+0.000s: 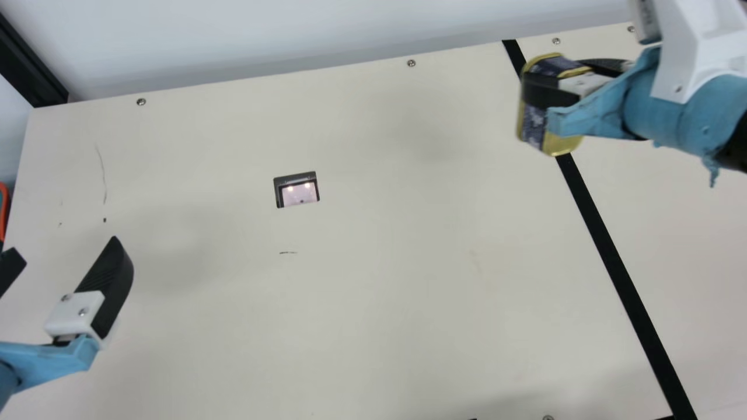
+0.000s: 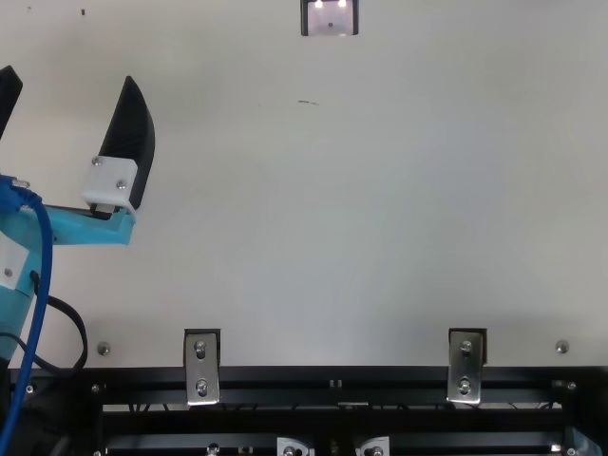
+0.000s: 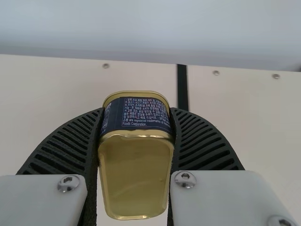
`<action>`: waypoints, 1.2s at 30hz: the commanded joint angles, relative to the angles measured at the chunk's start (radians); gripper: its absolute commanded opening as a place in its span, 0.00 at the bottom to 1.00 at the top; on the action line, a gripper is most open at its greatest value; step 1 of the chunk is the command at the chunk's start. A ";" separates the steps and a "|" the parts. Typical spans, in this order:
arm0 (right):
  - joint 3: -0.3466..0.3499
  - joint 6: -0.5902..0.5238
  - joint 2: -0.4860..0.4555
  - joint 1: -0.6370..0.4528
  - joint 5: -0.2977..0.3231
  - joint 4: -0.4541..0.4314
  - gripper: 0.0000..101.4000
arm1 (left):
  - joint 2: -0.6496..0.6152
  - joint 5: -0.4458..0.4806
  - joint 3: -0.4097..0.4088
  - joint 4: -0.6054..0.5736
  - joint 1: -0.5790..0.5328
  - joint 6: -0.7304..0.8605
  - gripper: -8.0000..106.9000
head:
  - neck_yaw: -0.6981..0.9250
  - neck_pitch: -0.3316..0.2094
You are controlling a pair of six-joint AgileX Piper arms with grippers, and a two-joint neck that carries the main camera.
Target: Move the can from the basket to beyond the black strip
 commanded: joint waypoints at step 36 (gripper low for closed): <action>-0.121 -0.059 0.254 -0.238 0.041 -0.437 0.00 | 0.000 0.000 0.000 0.000 0.000 0.000 0.85 | 0.018 0.011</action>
